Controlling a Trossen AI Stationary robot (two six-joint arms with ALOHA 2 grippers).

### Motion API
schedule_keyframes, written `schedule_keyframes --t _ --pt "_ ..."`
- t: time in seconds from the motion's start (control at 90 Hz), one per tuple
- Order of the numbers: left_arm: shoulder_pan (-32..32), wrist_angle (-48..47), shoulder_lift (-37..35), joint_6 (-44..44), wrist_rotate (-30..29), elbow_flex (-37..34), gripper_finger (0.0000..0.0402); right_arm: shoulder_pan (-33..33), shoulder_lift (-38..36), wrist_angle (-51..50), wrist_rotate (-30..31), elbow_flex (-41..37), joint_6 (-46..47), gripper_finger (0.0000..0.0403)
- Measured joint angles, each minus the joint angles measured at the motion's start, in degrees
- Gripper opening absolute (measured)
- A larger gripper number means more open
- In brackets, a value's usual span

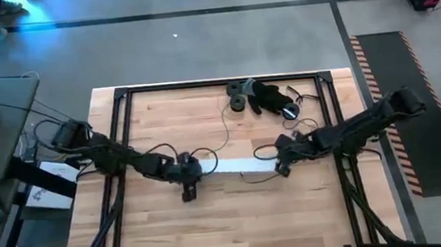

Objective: Ziptie cables
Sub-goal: Close the white cable duct

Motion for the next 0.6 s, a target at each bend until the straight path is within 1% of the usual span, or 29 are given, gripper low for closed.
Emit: schedule_keyframes --t 0.056,0.1,0.156,0.233,0.333,0.378,0.422,0.511,0.6 --pt "1.5 -2.6 0.4 1.6 -6.4 1.0 0.0007 2.0 0.7 4.2 -3.9 -1.0 0.3 0.0000" --pt "2.9 -2.8 0.1 3.4 -11.0 2.1 0.0007 3.5 1.1 10.0 -5.9 -1.2 0.4 0.0000" --pt "5.0 -0.6 -0.3 7.1 -13.2 3.3 0.0007 5.4 2.1 17.8 -6.0 -1.4 0.4 0.0000" --pt "8.4 5.1 -0.5 13.2 -11.6 4.2 0.0007 7.3 5.5 28.0 -5.1 -0.9 -1.4 0.0000" --pt "12.6 13.6 -0.4 18.8 -5.1 5.0 0.0007 8.3 10.9 37.8 -4.9 2.3 -6.1 0.0000" --pt "13.8 14.7 -0.6 19.6 -3.0 5.7 0.0007 8.4 13.1 37.6 -4.7 4.6 -8.8 0.0000" --pt "14.6 12.9 -1.0 19.6 -2.2 6.7 0.0007 8.9 14.6 34.6 -3.2 6.6 -10.3 0.0000" --pt "15.1 6.0 -2.1 17.7 -2.3 9.3 0.0007 10.0 15.3 25.4 5.5 10.5 -8.4 0.0000" --pt "15.1 -3.3 -2.5 11.4 -2.3 11.8 0.0007 11.4 15.2 12.9 14.5 13.2 -1.1 0.0000"
